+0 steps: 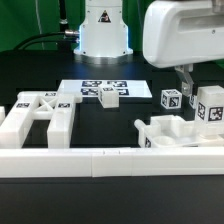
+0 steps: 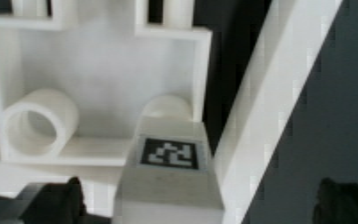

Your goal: Assemble chair

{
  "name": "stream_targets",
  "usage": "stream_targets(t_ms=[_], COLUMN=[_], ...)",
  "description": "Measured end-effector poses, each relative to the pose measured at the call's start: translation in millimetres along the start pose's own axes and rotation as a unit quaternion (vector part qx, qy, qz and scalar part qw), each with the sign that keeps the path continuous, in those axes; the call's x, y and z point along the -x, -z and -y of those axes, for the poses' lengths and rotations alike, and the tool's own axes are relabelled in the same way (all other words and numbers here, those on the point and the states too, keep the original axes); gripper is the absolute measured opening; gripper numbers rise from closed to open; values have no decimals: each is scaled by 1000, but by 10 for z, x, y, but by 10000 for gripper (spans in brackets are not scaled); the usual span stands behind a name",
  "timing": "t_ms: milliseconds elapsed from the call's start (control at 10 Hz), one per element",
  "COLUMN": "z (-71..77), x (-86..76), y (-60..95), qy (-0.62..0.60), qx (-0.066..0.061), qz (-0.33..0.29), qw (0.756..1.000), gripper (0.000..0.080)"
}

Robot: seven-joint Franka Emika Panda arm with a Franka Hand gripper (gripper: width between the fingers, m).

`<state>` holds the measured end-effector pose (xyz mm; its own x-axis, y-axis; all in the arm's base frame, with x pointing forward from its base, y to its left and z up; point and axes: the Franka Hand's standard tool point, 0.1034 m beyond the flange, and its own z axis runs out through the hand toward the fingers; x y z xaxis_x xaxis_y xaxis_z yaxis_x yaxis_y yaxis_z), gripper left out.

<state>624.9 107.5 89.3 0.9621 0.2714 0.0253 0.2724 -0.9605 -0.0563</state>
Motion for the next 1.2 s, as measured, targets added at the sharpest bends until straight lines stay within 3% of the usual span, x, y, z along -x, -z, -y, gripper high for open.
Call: stream_targets(t_ms=[300,600,800,1200], z=[-60,-27,-34,-28], x=[21,0,4,5], y=[-84,-61,-71,-75], qy=[-1,-1,-9,-65], qx=[1,0,0,-1], qz=[-2,-1,-1,-1], qw=[1000,1000,1000,998], gripper=[648,622,285,286])
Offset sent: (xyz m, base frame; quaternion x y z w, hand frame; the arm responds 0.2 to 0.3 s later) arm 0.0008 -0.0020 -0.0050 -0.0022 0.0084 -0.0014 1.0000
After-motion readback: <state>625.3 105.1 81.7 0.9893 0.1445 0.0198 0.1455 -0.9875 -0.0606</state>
